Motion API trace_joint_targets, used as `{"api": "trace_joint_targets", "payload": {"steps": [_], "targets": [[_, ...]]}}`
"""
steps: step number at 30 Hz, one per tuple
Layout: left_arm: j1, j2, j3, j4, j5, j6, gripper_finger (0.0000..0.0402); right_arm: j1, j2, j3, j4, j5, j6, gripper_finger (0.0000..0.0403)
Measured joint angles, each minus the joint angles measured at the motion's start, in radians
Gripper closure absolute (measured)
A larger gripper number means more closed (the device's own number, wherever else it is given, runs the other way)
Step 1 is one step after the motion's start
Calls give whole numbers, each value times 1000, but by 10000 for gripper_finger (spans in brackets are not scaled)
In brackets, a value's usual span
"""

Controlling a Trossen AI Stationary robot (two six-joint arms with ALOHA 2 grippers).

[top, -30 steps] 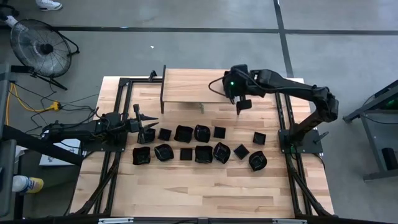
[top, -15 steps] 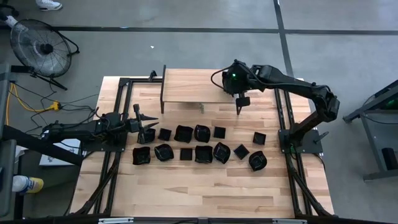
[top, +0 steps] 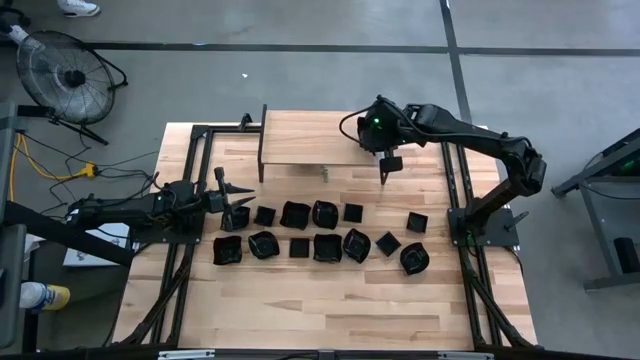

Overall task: Pick & Place Mini shaped plates
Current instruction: Stack the distorted square plate on top of the other distorted square plate on the shelf

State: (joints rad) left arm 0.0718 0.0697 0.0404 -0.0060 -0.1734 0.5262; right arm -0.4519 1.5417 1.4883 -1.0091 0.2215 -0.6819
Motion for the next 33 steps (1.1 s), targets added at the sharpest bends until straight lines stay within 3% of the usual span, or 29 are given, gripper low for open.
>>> {"api": "trace_joint_targets", "payload": {"steps": [21, 33], "targets": [[0, 0, 0, 0, 0, 0, 323, -27, 0, 0, -13, -83, -2, 403], [0, 0, 0, 0, 0, 0, 323, -33, 0, 0, -23, -75, -2, 402]]}}
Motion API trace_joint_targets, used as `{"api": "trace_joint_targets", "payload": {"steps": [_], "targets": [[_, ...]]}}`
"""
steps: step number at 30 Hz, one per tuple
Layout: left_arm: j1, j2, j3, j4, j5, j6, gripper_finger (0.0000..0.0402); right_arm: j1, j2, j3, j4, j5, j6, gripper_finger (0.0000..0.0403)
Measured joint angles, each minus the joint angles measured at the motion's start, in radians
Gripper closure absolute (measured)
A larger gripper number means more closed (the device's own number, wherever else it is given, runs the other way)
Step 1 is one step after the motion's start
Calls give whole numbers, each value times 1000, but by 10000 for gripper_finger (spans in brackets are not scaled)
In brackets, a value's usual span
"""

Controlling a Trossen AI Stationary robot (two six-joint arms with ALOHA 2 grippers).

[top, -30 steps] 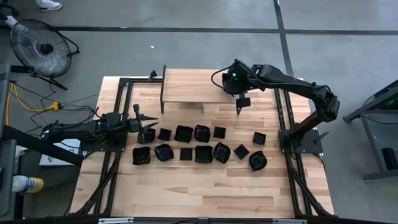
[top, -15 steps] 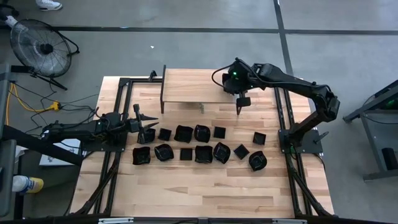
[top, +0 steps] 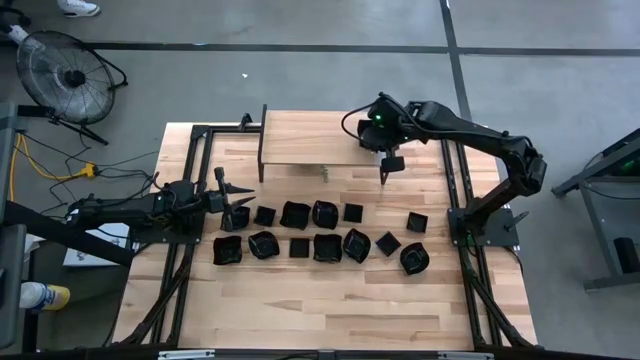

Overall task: Pick & Place Mini shaped plates
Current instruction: Stack the distorted square plate on top of the other distorted square plate on the shelf

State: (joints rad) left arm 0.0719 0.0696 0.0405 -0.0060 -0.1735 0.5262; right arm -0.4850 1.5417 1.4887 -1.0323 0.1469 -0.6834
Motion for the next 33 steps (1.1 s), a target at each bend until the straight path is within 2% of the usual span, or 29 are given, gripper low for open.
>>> {"api": "trace_joint_targets", "payload": {"steps": [33], "targets": [[0, 0, 0, 0, 0, 0, 323, -7, 24, 0, -3, -3, 29, 402]]}}
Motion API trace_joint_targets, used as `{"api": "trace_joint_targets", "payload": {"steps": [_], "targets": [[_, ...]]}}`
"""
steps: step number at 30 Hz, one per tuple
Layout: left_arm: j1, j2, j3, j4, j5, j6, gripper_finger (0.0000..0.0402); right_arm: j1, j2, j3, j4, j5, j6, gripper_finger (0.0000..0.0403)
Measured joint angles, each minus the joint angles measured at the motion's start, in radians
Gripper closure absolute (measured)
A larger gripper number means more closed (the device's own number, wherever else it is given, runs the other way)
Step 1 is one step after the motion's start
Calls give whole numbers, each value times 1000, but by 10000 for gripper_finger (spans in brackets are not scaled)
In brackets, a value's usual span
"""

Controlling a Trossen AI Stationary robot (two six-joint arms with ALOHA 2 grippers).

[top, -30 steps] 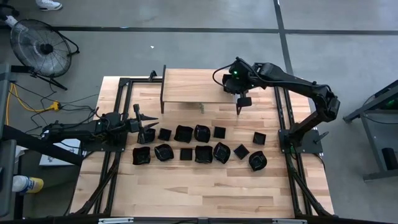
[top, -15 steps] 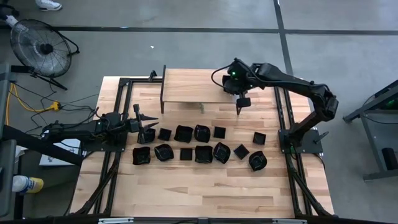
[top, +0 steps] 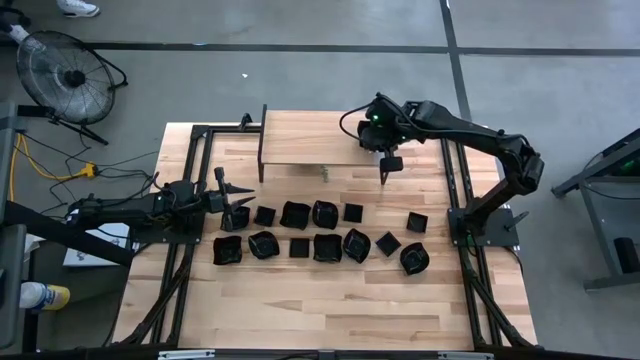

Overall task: Pick & Place Mini shaped plates
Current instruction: Stack the distorted square plate on top of the other distorted square plate on the shelf

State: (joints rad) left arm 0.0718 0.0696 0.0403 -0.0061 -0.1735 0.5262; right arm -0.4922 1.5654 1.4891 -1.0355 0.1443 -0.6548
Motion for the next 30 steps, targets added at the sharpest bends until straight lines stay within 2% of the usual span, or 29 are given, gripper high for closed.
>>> {"api": "trace_joint_targets", "payload": {"steps": [30], "targets": [[0, 0, 0, 0, 0, 0, 323, -8, 1, 0, 6, -46, -11, 401]]}}
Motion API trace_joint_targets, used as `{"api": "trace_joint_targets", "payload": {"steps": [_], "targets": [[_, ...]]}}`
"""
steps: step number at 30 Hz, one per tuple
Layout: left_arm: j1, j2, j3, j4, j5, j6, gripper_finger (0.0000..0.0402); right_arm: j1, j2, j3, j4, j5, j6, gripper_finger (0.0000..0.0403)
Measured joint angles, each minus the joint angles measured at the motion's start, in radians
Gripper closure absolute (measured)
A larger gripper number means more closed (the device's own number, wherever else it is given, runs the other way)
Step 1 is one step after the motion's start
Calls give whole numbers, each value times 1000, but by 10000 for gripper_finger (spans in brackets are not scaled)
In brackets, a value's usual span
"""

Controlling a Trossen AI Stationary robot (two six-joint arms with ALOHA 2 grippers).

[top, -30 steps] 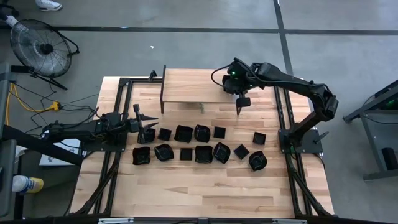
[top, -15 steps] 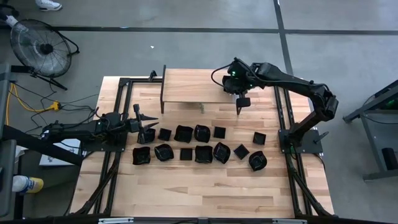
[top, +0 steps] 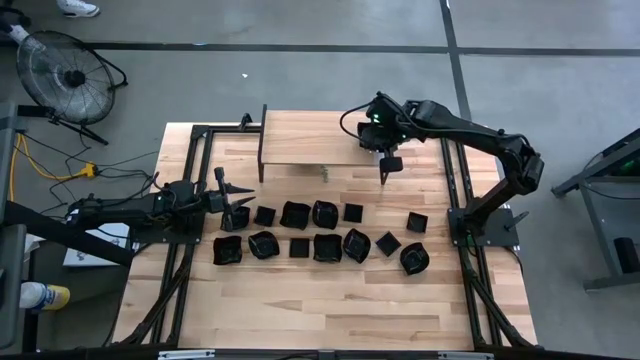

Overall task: Pick & Place Mini shaped plates
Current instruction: Stack the distorted square plate on top of the other distorted square plate on the shelf, then put the square plate on the shelf

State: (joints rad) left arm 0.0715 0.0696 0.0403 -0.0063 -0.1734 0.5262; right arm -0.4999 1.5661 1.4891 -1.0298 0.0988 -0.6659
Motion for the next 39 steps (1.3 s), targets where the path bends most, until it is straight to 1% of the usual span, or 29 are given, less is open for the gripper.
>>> {"api": "trace_joint_targets", "payload": {"steps": [3, 11, 15, 23, 30, 39], "targets": [[0, 0, 0, 0, 0, 0, 323, 0, 0, 0, 0, 2, 2, 391], [0, 0, 0, 0, 0, 0, 323, 0, 0, 0, 1, 14, 3, 346], [0, 0, 0, 0, 0, 0, 323, 0, 0, 0, 4, 14, 3, 333], [0, 0, 0, 0, 0, 0, 323, 3, 0, 0, 4, 19, 20, 329], [0, 0, 0, 0, 0, 0, 323, 27, 0, 2, 6, 106, 85, 329], [0, 0, 0, 0, 0, 0, 323, 71, -1, 2, 4, 101, 86, 329]]}}
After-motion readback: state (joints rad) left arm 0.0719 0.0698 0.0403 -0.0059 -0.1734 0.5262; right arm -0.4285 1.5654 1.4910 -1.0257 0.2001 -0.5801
